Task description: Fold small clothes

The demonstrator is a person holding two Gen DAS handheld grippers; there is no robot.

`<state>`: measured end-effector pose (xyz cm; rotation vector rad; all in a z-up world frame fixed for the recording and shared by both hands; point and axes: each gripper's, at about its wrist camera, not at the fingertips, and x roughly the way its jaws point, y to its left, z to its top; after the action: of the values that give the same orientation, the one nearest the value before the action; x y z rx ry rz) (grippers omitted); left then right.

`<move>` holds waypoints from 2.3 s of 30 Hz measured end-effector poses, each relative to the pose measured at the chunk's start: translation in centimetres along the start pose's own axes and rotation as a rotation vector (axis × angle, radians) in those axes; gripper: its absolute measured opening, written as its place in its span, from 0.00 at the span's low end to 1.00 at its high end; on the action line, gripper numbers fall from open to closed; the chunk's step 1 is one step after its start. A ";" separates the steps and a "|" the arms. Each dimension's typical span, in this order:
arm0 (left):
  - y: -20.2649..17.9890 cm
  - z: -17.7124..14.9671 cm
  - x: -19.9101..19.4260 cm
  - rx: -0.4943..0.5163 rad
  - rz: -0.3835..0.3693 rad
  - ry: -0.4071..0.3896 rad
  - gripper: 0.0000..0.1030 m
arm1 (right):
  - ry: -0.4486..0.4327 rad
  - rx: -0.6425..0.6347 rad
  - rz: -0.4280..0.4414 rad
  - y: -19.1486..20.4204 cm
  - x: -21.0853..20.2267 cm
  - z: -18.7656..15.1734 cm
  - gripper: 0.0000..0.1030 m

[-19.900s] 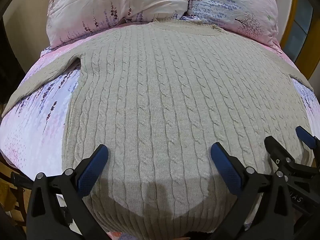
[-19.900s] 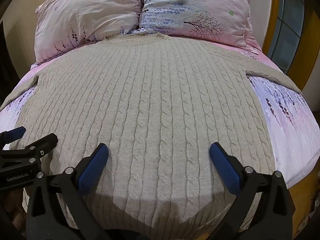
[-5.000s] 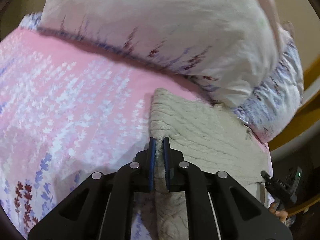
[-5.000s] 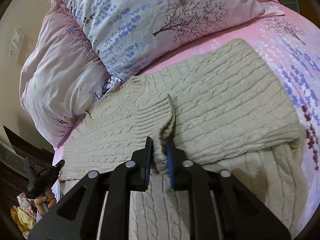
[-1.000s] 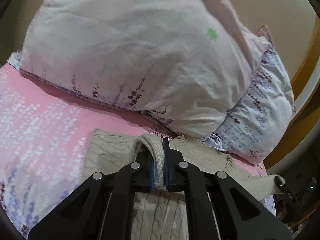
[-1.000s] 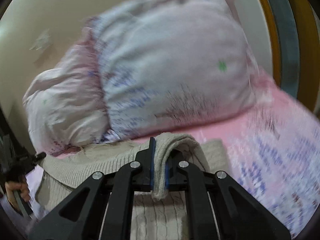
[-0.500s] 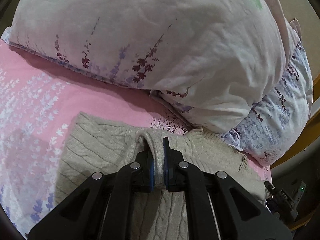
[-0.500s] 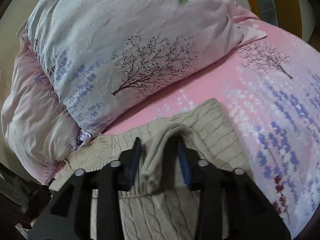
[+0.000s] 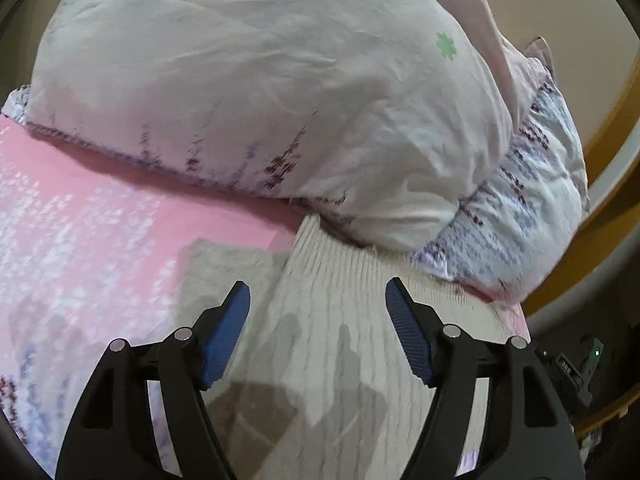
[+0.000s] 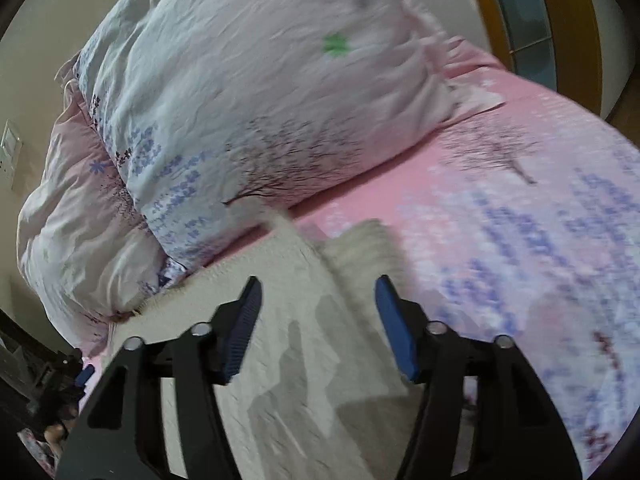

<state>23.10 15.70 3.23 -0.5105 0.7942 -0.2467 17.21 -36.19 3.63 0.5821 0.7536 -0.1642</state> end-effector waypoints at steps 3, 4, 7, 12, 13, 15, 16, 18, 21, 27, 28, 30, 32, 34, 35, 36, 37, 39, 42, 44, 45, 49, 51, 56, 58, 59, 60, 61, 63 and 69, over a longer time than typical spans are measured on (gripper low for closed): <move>0.8 -1.3 -0.4 0.020 -0.003 0.049 0.58 | 0.029 -0.024 0.020 -0.9 -0.6 -0.6 0.46; 0.9 -1.7 -0.5 0.027 0.000 0.062 0.56 | 0.047 -0.044 0.018 -0.9 -0.8 -1.0 0.45; 1.2 -3.0 -0.5 0.042 0.025 0.089 0.51 | 0.070 -0.091 0.008 -0.6 -1.0 -1.9 0.43; 2.3 -4.3 -1.2 0.040 0.036 0.104 0.46 | 0.098 -0.154 -0.032 -0.5 -0.6 -3.0 0.42; 2.4 -4.4 -1.3 0.040 0.037 0.103 0.45 | 0.105 -0.167 -0.041 -0.4 -0.4 -3.2 0.42; 2.5 -4.7 -1.4 0.044 0.044 0.100 0.45 | 0.120 -0.195 -0.052 -0.2 -0.1 -3.5 0.42; 2.5 -4.8 -1.5 0.046 0.044 0.099 0.43 | 0.128 -0.212 -0.059 -0.1 0.1 -3.7 0.39; 2.4 -5.0 -1.5 0.052 0.043 0.098 0.42 | 0.128 -0.255 -0.071 0.2 0.0 -4.1 0.26; 2.2 -5.3 -1.8 0.063 0.026 0.103 0.39 | 0.128 -0.260 -0.056 -0.1 -0.6 -4.2 0.22; 1.3 -6.2 -1.9 0.136 0.024 0.115 0.39 | 0.131 -0.313 -0.038 -0.2 -1.4 -4.8 0.25; 1.2 -6.3 -1.9 0.137 0.023 0.115 0.39 | 0.131 -0.320 -0.038 -0.2 -1.4 -4.9 0.25; 1.3 -6.3 -1.8 0.133 0.018 0.116 0.39 | 0.135 -0.330 -0.035 -0.1 -1.4 -5.1 0.25; 1.2 -6.4 -1.8 0.134 0.017 0.117 0.34 | 0.134 -0.342 -0.032 0.1 -1.5 -5.2 0.24; 1.2 -6.5 -1.8 0.136 0.023 0.118 0.23 | 0.127 -0.357 -0.037 0.2 -1.7 -5.4 0.13; 1.3 -6.6 -1.8 0.135 0.020 0.118 0.19 | 0.125 -0.349 -0.030 0.1 -1.7 -5.4 0.12; 1.3 -6.6 -1.8 0.133 0.013 0.118 0.14 | 0.120 -0.333 -0.020 -0.1 -1.9 -5.3 0.10; 1.3 -6.6 -1.8 0.132 0.009 0.117 0.12 | 0.111 -0.310 -0.004 -0.4 -2.2 -5.1 0.10; 1.3 -6.7 -1.9 0.134 0.004 0.111 0.10 | 0.099 -0.275 0.029 -0.6 -2.7 -4.8 0.09; 1.4 -6.6 -2.6 0.129 -0.017 0.097 0.09 | 0.074 -0.259 0.049 -0.4 -3.7 -4.5 0.09; 1.6 -6.4 -3.2 0.127 -0.032 0.089 0.09 | 0.060 -0.257 0.061 -0.2 -4.4 -4.4 0.09; 1.7 -6.4 -3.7 0.131 -0.035 0.082 0.09 | 0.059 -0.258 0.066 -0.1 -4.7 -4.4 0.09; 1.9 -6.8 -4.0 0.149 -0.033 0.092 0.09 | 0.076 -0.245 0.052 -0.4 -5.1 -5.0 0.09; 2.0 -6.9 -3.9 0.156 -0.033 0.101 0.09 | 0.091 -0.222 0.048 -0.9 -5.1 -5.5 0.09; 2.3 -6.8 -3.8 0.166 -0.031 0.120 0.09 | 0.109 -0.180 0.031 -1.9 -5.2 -6.6 0.09; 2.5 -7.0 -3.4 0.179 -0.017 0.133 0.09 | 0.127 -0.178 0.006 -2.3 -4.6 -6.8 0.08; 2.5 -7.0 -3.1 0.185 -0.009 0.138 0.09 | 0.136 -0.177 -0.008 -2.3 -4.3 -6.9 0.08; 2.4 -7.1 -2.9 0.196 -0.002 0.139 0.09 | 0.140 -0.180 -0.017 -2.2 -4.1 -7.0 0.09; 2.2 -7.2 -3.0 0.209 0.006 0.136 0.09 | 0.141 -0.189 -0.029 -2.0 -4.0 -7.1 0.09; 1.8 -7.3 -3.1 0.236 0.021 0.135 0.09 | 0.145 -0.216 -0.064 -1.4 -3.9 -7.0 0.10; 1.0 -6.5 -5.4 0.206 0.026 0.055 0.10 | -0.022 -0.276 -0.125 0.5 -6.8 -6.2 0.42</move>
<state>14.67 16.52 2.23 -0.3008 0.8177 -0.3158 8.69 -32.77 4.93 0.2705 0.7757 -0.1779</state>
